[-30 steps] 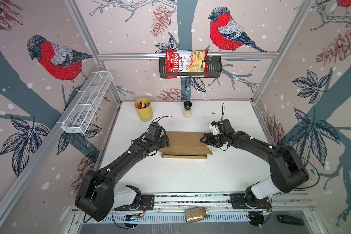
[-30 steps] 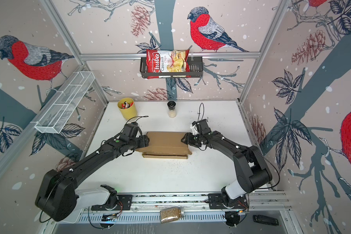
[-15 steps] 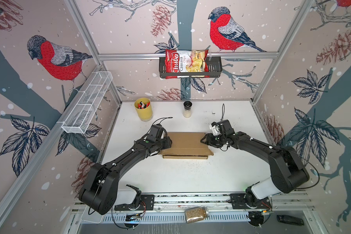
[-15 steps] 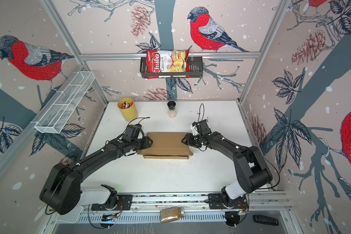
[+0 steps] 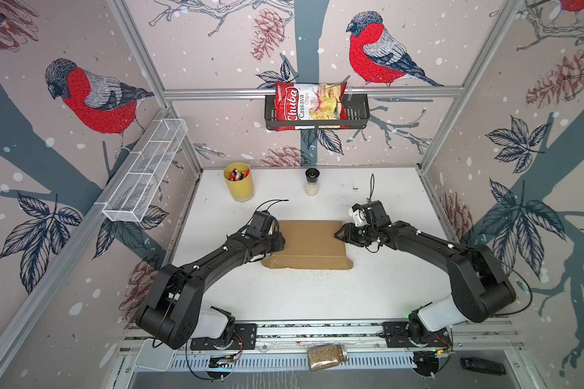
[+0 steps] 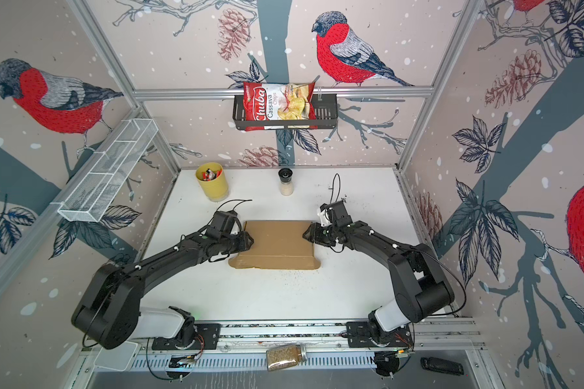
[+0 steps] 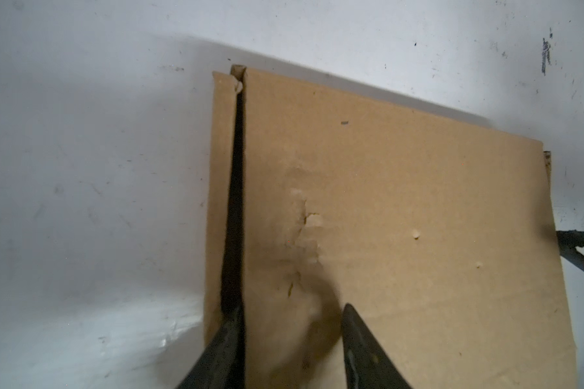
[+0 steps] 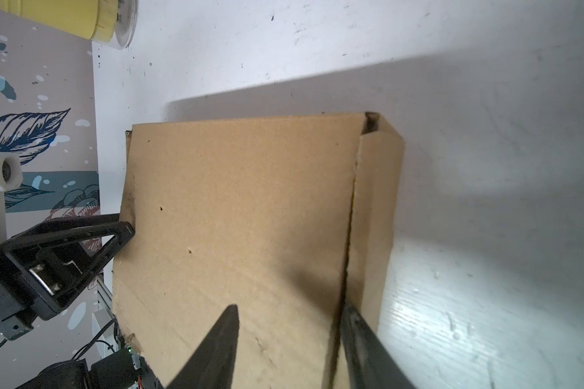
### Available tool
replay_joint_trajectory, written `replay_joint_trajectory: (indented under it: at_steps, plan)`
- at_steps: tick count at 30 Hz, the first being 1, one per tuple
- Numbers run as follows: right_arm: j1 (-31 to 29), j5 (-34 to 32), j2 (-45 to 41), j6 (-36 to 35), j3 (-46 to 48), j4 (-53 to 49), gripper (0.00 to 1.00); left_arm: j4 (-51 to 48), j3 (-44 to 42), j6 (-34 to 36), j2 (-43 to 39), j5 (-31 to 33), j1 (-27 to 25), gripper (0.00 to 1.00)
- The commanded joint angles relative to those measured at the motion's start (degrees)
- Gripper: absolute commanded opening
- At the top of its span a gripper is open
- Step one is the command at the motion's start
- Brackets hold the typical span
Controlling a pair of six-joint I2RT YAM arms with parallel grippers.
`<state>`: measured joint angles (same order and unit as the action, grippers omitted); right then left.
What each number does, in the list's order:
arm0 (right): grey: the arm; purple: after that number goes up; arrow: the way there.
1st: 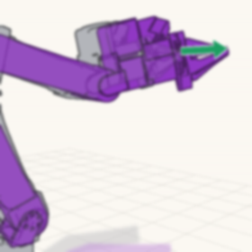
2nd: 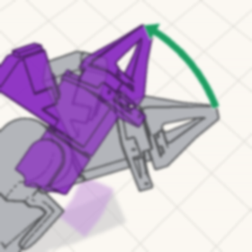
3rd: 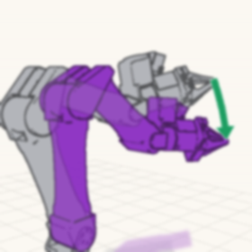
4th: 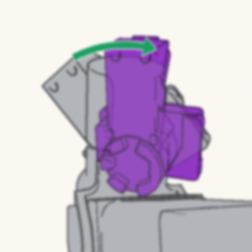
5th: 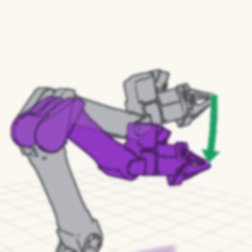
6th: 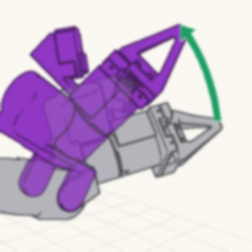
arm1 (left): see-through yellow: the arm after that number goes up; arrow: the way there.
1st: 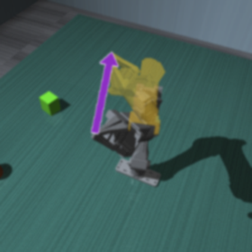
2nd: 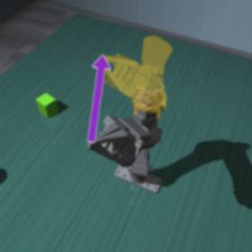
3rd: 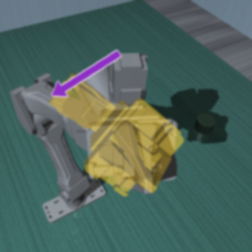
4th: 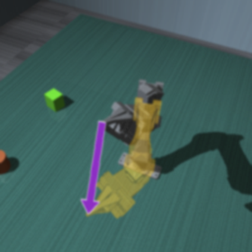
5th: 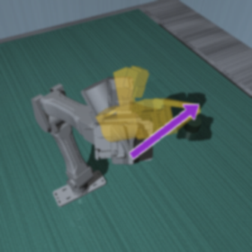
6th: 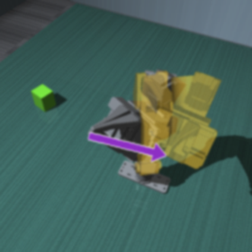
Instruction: Fold the paper box
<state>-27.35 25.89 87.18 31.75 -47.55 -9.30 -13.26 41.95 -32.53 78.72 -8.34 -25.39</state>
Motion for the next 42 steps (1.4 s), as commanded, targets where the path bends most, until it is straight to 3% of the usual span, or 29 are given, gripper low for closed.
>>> replay_joint_trajectory:
  at_steps: [1,10,16,22,28,31,36,42]
  plan:
    - [-0.12,-2.01,0.61,-0.94,0.33,-1.93,0.52,-3.76,1.95,1.99,-1.53,2.10,-0.01,0.49]
    - [-0.16,-3.33,-0.98,-2.70,-1.32,-5.32,0.56,-6.37,2.70,3.94,-5.00,8.36,0.69,0.64]
    - [0.24,-3.69,-4.12,-5.22,0.01,-8.95,0.63,2.95,-2.76,3.83,-5.44,-0.60,5.01,0.70]
    - [-0.17,1.18,-2.27,-3.70,2.70,-3.82,0.64,9.08,-6.17,2.96,-3.93,-4.24,5.61,0.67]
    - [1.31,2.75,-0.72,-3.21,4.72,-0.05,0.46,11.88,-8.33,2.17,-1.43,-2.92,5.70,0.50]
    - [1.69,3.37,0.27,-3.61,4.34,0.12,0.43,14.38,-10.00,1.58,-0.91,-4.07,5.70,0.43]
    - [1.78,3.96,0.01,-3.53,2.85,-0.02,0.47,12.83,-9.22,1.76,-1.48,-2.96,5.83,0.42]
    - [2.17,4.70,0.61,-2.92,2.17,1.39,0.58,12.15,-7.76,2.39,-2.21,-2.08,6.58,0.60]
